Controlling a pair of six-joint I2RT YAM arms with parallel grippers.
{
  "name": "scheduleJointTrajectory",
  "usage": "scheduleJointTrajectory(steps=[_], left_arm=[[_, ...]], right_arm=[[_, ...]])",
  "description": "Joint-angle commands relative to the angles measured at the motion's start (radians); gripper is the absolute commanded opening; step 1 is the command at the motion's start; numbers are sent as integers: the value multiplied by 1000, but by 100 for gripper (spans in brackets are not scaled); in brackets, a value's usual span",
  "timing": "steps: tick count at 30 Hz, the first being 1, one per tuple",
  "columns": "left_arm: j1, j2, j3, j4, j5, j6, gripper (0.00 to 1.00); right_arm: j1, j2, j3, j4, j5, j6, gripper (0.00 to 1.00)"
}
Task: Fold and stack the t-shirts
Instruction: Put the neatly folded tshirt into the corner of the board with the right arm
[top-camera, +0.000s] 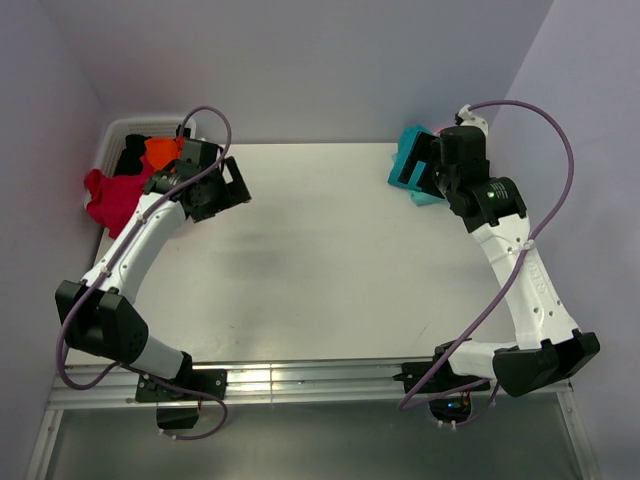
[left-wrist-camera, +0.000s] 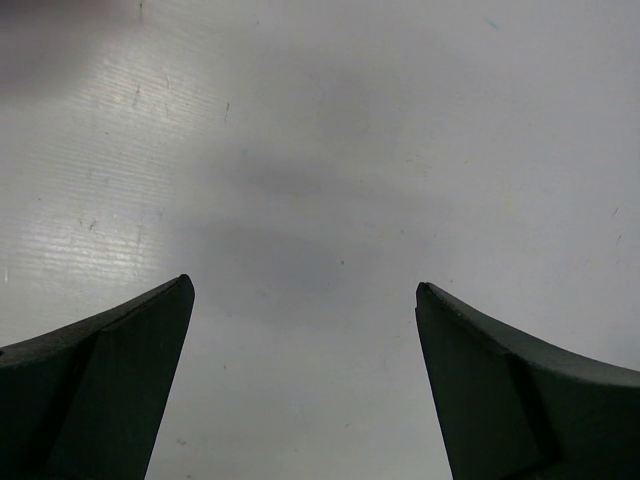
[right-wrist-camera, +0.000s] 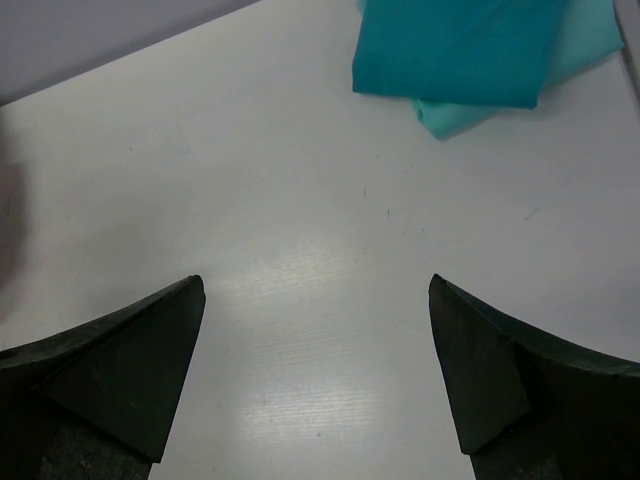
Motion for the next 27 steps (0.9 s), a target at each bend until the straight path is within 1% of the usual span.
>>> scheduleJointTrajectory(steps=[1, 21, 27], left_arm=[[17, -25, 60, -1, -24, 27, 100], [74, 3, 100, -6, -42, 49, 99], [97, 18, 154, -41, -74, 55, 99]], right_arm=[[7, -26, 3, 12, 47, -21, 100], [6, 40, 64, 17, 98, -61, 100], [4, 33, 84, 29, 140, -70, 100]])
